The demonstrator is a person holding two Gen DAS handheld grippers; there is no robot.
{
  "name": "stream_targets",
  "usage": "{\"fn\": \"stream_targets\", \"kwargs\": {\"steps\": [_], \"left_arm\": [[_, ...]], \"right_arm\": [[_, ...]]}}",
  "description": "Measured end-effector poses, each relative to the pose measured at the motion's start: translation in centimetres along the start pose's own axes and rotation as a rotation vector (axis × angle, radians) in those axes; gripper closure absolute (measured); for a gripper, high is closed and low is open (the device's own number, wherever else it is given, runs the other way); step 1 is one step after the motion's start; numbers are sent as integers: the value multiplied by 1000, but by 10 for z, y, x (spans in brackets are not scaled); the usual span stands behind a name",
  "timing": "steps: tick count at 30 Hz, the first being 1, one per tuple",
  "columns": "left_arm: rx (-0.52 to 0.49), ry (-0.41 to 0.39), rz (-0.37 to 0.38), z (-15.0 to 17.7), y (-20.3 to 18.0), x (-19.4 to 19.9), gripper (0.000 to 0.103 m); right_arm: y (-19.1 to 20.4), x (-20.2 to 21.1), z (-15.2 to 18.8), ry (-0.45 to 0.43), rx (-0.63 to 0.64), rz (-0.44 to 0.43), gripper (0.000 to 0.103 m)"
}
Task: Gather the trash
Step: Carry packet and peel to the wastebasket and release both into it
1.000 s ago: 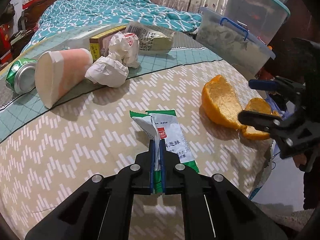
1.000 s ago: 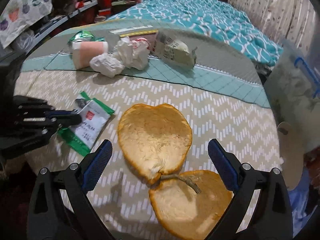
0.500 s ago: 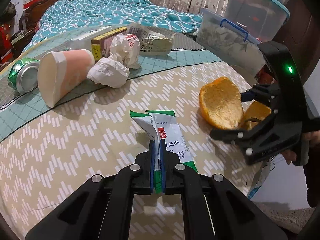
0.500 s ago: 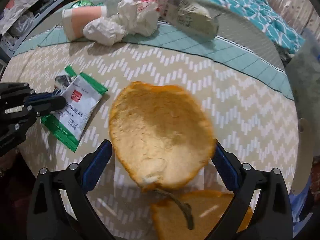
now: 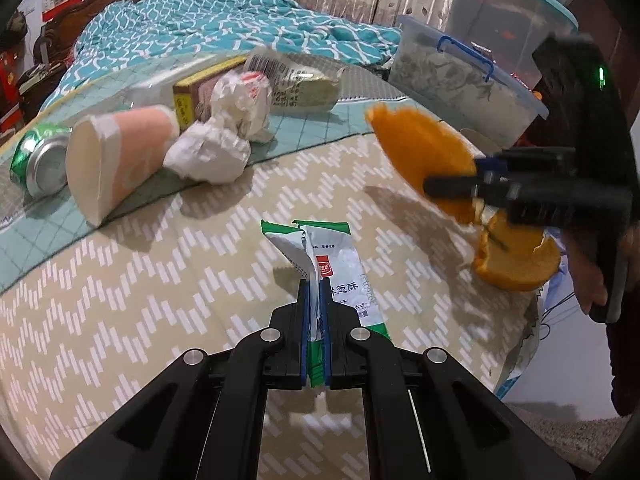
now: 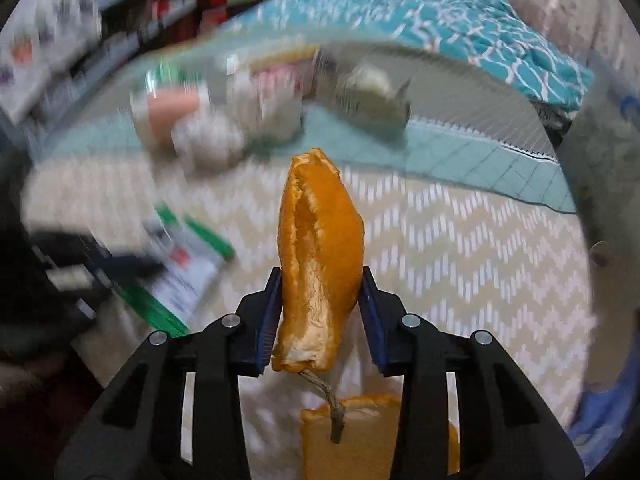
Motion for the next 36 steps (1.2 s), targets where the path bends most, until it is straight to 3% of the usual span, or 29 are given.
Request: {"fn": "stream_targets", "kwargs": {"steps": [2, 5, 9, 17, 20, 23, 31, 34, 36], "left_arm": [[-2, -11, 9, -7, -2, 5, 99], [-5, -30, 24, -20, -7, 11, 99], [-15, -27, 37, -38, -17, 12, 99], [-112, -1, 47, -88, -65, -6, 99], [-171, 25, 37, -114, -93, -24, 99], [-213, 41, 47, -139, -117, -39, 99], [-371, 83, 116, -217, -228, -85, 99], [-417, 102, 144, -236, -270, -107, 98], [-430, 113, 153, -248, -294, -122, 90]], "right_arm": [[-14, 17, -5, -76, -71, -121, 63], [-42, 25, -8, -125, -217, -409, 63], [-75, 21, 0, -137, -350, -528, 63], [-157, 38, 32, -231, -533, -410, 63], [-199, 45, 64, -276, -628, -325, 63], [-243, 47, 84, -307, -712, -294, 63], [-335, 55, 140, -375, -892, -250, 63], [-352, 54, 148, -373, -917, -220, 54], [-361, 54, 152, -393, -946, -206, 33]]}}
Point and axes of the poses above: each gripper's, at about its wrist camera, not at the fingertips, and x roughly against the way its jaws point, y to its left, z to its underside, the point moved 4 cm from there along -x, roughly the way its jaws point, and after that the axes turned 15 degrees about y, right-handed, at the moved point
